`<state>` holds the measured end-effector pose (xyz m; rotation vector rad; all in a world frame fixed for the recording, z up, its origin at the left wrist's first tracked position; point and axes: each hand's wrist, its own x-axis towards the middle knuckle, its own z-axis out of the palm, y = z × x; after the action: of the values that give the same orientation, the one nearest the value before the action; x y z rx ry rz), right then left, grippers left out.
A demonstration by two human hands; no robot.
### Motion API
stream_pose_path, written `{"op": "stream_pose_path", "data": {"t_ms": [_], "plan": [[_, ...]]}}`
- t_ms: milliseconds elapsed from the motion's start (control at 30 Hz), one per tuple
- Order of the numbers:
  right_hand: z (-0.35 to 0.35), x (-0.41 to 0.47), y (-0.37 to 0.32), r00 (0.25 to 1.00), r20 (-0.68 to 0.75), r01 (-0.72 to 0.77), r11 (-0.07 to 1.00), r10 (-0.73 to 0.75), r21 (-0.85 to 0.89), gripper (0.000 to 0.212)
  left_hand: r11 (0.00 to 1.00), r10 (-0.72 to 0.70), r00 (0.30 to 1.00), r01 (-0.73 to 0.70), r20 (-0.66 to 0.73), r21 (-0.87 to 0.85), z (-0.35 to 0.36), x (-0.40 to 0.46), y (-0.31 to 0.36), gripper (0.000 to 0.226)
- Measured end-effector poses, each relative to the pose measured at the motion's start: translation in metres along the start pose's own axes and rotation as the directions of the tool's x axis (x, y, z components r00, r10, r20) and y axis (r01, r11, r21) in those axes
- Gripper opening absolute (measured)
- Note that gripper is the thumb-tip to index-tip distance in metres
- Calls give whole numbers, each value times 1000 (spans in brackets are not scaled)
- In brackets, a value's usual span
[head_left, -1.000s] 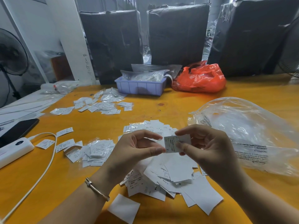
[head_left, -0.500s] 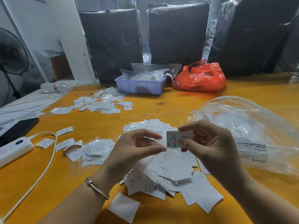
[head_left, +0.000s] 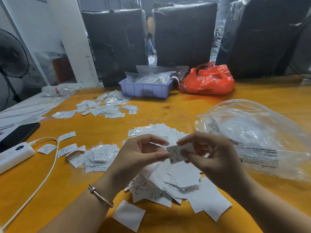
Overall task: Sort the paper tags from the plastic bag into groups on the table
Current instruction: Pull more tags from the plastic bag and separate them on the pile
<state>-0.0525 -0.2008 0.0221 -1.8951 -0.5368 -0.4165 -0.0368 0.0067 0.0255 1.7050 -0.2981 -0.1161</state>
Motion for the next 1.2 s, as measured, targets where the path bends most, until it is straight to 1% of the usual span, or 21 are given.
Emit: {"op": "stream_pose_path", "data": {"t_ms": [67, 100, 233, 300, 533, 767, 1033, 1200], "plan": [[0, 0, -1, 1000, 13, 8, 1000, -8, 10, 26, 1000, 1, 1000, -1, -11, -3, 0, 0, 0, 28], [-1, 1, -2, 1000, -3, 14, 1000, -14, 15, 27, 1000, 5, 1000, -5, -15, -5, 0, 0, 0, 30], [-6, 3, -2, 979, -203, 13, 992, 13, 128, 27, 1000, 30, 1000, -30, 0, -2, 0, -1, 2, 36], [-8, 3, -4, 969, -247, 20, 989, 17, 145, 24, 999, 32, 999, -32, 7, -12, 0, -1, 3, 40], [-2, -1, -8, 983, -185, 27, 995, -9, 94, 23, 1000, 28, 1000, -28, 3, 9, 2, -1, 2, 39], [-2, -1, -7, 981, -192, 24, 999, -17, 34, 22, 999, 35, 999, -35, -15, -9, 2, -1, 2, 42], [-4, 0, -10, 976, -217, 25, 999, -14, 48, 25, 999, 40, 998, -41, -41, -18, 1, -1, 1, 45], [-4, -1, -11, 979, -203, 21, 997, -4, 79, 24, 999, 41, 998, -42, -40, -24, 1, -1, 1, 44]]}}
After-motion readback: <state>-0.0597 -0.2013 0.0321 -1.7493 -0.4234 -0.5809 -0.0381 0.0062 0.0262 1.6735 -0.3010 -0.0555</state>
